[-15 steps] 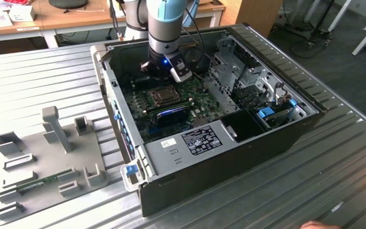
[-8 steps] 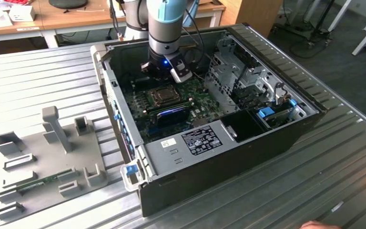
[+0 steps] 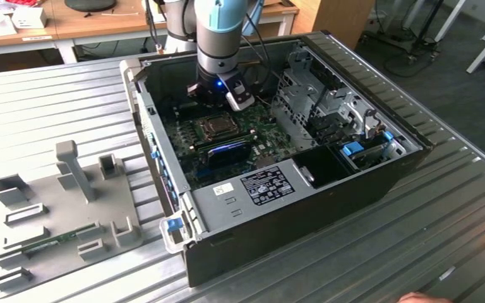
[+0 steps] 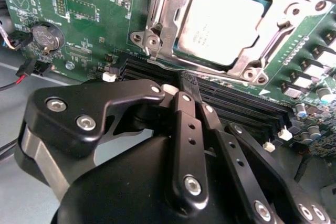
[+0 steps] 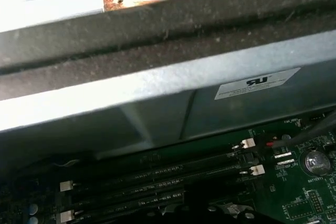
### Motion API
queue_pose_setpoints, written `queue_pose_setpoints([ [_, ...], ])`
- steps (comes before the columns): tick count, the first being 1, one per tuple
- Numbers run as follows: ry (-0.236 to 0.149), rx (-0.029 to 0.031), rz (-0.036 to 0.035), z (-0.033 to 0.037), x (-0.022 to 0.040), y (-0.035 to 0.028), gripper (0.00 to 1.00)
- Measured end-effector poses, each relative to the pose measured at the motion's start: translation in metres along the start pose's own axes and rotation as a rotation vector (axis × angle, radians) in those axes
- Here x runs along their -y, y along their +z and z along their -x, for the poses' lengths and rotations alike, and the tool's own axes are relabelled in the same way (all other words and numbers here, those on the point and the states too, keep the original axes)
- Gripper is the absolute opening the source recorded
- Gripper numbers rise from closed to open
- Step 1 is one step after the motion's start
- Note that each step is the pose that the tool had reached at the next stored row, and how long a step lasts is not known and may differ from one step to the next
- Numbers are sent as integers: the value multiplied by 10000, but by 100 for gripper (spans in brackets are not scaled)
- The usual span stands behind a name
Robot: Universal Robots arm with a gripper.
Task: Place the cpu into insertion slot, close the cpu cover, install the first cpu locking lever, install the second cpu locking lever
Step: 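Install the first cpu locking lever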
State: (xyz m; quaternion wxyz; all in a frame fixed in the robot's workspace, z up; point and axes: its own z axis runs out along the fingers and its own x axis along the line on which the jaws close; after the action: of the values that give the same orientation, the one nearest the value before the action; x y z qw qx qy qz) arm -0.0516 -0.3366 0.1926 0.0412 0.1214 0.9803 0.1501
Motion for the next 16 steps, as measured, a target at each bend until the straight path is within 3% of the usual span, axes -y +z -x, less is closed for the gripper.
queue_pose_setpoints([
  [16, 0, 2, -1, 0, 3, 13, 11],
])
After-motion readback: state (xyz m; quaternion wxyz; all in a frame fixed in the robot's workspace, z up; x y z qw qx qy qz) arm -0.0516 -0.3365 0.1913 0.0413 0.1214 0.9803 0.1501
